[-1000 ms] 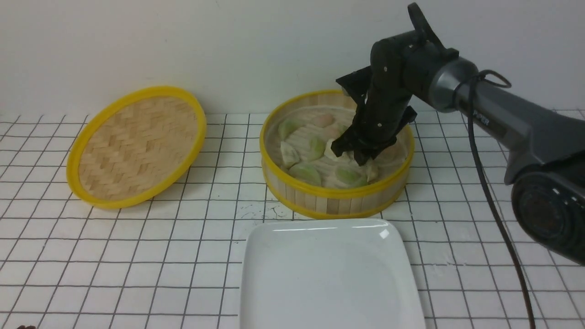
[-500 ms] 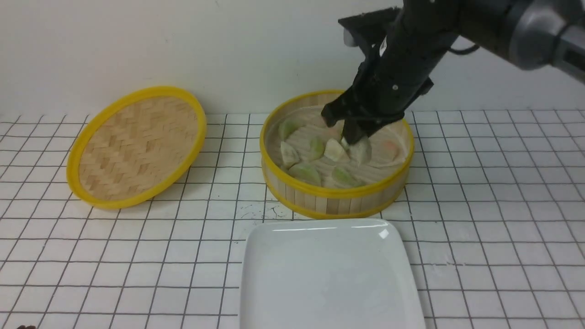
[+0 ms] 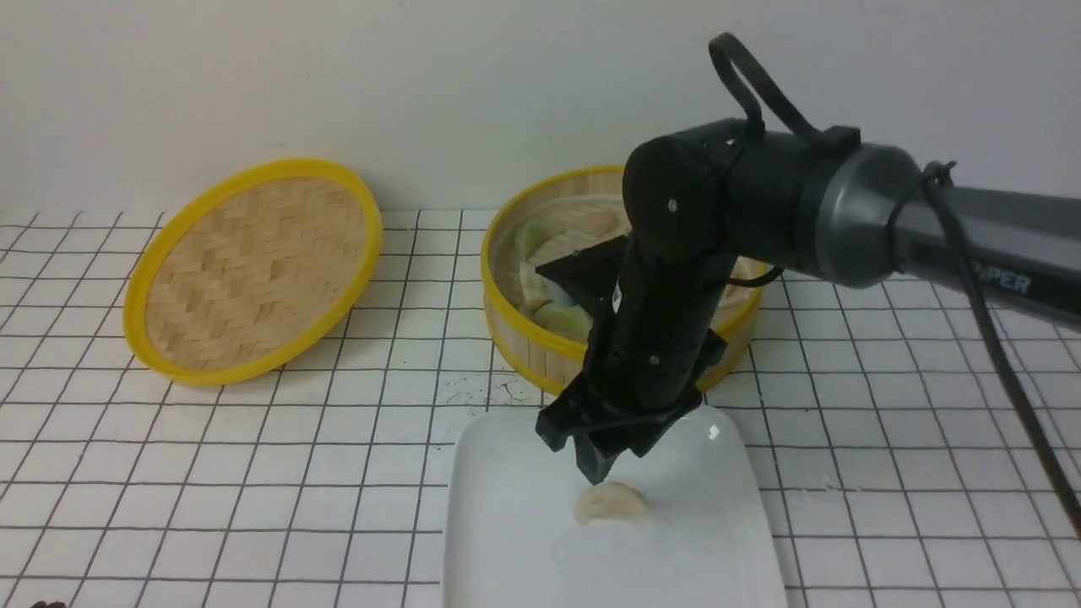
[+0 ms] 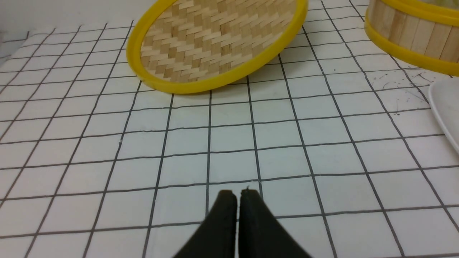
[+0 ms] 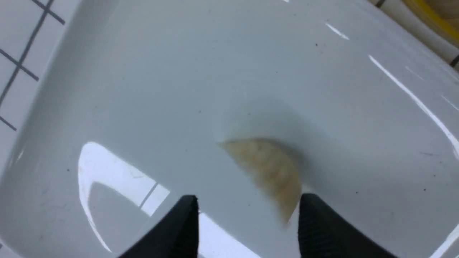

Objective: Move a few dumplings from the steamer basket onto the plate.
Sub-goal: Use the right arm to put the dumpling into the plate, then use the right arm to grab a dumpling from inside the steamer

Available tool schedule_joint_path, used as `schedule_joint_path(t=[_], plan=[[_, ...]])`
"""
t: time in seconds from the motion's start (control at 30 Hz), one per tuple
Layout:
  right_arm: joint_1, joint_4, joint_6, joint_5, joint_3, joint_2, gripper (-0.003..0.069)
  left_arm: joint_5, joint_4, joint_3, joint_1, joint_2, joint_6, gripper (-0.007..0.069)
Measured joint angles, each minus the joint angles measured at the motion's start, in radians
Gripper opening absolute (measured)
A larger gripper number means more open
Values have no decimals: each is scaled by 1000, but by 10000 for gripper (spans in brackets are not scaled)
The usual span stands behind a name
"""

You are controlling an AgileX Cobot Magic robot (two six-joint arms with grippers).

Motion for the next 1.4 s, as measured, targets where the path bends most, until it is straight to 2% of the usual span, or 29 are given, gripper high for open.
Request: schedule_joint_path(t=[0.07,0.2,0.27,0.47,0.67,0.87,0.93,1.0,1.03,1.07,1.13,1.17,1.4], plan=[[-1,-55,-1,-3,-29,1,430,0,0,0,0,0,0,-6],[-20,-200,25,-67,-113,1,457,0,0,0,0,0,0,-6],[-63,-272,34,-113,-197,15,462,0,0,0,0,0,0,-6],[-183,-305,12,-89,-413,160,462,0,0,0,0,0,0,-6],[-234,-317,4,-87,-518,304,462,0,0,0,0,0,0,-6],[-276,-341,60,-81,-594,418,462,0,0,0,0,0,0,-6],[-281,-316,61,-79,-596,436,456,0,0,0,0,0,0,-6],[-281,-300,63,-74,-598,442,439,0,0,0,0,0,0,-6],[-282,-275,63,-53,-603,442,369,0,0,0,0,0,0,-6],[-282,-272,63,-53,-603,442,358,0,0,0,0,0,0,-6],[-282,-251,49,-29,-612,442,204,0,0,0,0,0,0,-6],[-282,-247,43,-19,-627,442,162,0,0,0,0,0,0,-6],[-282,-169,37,3,-668,401,171,0,0,0,0,0,0,-6]])
